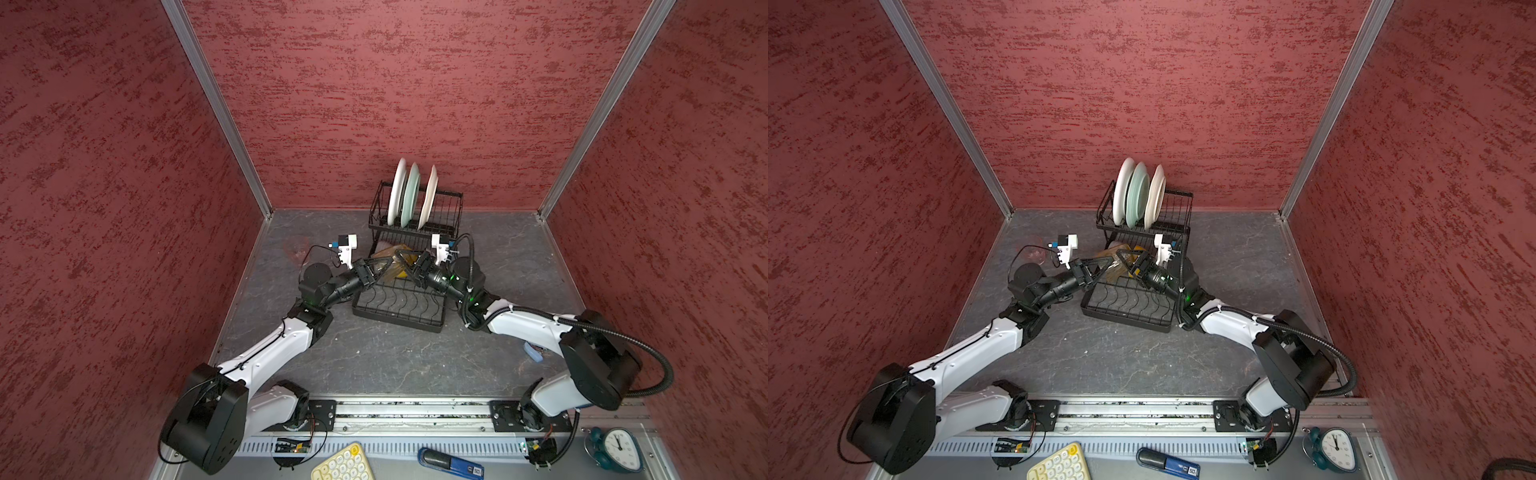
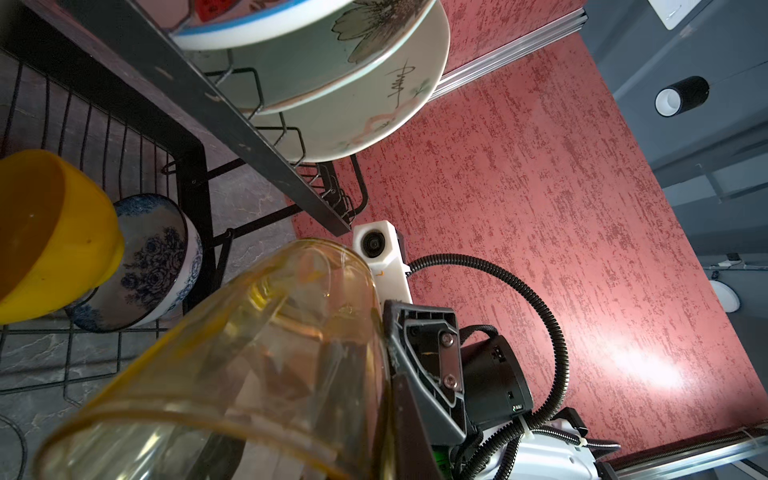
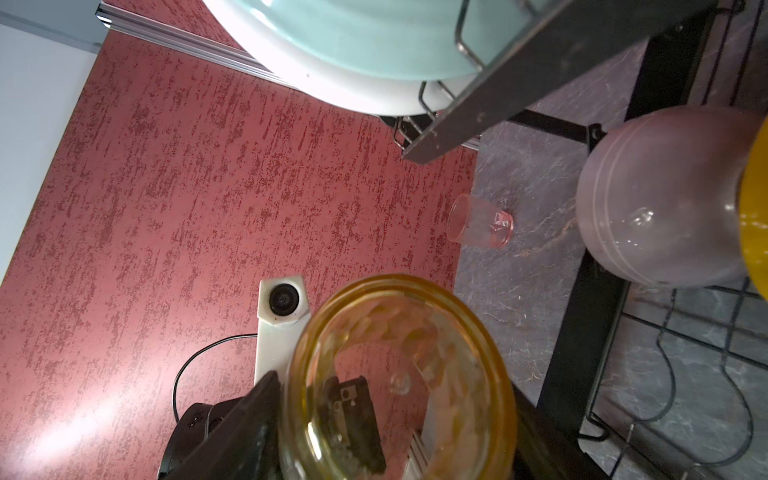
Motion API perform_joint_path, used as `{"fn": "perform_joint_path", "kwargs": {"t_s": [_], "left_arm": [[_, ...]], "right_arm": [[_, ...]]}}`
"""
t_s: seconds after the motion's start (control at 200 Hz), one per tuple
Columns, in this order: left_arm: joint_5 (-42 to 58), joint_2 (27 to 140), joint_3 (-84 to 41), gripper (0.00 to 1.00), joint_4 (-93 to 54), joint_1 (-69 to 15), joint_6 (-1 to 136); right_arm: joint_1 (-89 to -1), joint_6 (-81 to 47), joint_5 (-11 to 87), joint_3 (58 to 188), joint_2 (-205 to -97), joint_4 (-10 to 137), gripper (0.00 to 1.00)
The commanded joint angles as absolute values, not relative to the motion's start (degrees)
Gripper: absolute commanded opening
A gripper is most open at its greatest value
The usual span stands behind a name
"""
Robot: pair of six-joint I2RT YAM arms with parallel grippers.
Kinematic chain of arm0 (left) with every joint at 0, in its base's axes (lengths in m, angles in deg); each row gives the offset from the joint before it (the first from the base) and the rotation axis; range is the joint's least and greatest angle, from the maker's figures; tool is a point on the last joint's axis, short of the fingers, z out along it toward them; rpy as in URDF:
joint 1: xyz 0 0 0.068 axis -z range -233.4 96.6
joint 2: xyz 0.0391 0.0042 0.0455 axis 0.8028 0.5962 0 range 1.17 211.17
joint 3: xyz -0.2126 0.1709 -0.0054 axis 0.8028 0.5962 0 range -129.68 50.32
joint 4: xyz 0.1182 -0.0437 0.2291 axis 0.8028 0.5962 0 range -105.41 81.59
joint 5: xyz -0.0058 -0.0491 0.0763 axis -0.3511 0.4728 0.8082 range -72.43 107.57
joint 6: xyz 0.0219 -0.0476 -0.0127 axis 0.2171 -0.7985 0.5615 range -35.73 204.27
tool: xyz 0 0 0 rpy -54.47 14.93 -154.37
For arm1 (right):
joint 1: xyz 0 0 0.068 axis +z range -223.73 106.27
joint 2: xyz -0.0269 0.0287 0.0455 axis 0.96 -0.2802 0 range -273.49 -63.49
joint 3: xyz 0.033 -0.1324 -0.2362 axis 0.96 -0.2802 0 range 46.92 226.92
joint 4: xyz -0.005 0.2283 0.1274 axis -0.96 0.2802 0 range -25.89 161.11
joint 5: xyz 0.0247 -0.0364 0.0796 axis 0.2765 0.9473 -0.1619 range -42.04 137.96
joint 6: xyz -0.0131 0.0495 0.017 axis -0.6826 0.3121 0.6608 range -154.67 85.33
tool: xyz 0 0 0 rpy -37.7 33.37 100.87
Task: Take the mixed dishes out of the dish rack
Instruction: 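Pass the amber glass from the right gripper into the left gripper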
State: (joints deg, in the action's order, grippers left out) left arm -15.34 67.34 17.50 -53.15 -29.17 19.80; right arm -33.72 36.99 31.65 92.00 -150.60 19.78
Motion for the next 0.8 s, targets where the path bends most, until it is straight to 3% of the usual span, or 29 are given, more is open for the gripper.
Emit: {"fn": "perform_joint_path", "kwargs": {"t_s": [0.0,0.11,0.225,0.601,0.716,0.792], "left_arm": [[-12.9,66.2,18.1,0.00,-46.0,-28.9,23.4],[-11.9,64.6,17.9,0.00,-43.3,-28.9,24.8],[-10.4,63.0,17.6,0.00,-38.5,-28.9,26.8],[-5.3,61.2,15.4,0.00,-25.6,-33.4,36.2],[-0.5,62.8,9.4,0.00,-12.7,-36.5,44.9],[7.6,64.4,5.6,0.00,-5.6,-37.7,50.6]], "right_arm": [[-33.0,31.4,31.7,91.4,-149.8,19.8,0.73],[-33.1,30.9,32.9,90.9,-148.9,21.1,0.87],[-33.1,29.5,33.8,91.0,-148.5,23.3,0.93],[-34.1,22.9,40.7,87.7,-142.3,31.7,0.97],[-34.2,17.9,45.8,86.7,-138.5,39.1,0.97],[-34.1,14.8,49.6,85.6,-135.9,43.5,0.97]]}}
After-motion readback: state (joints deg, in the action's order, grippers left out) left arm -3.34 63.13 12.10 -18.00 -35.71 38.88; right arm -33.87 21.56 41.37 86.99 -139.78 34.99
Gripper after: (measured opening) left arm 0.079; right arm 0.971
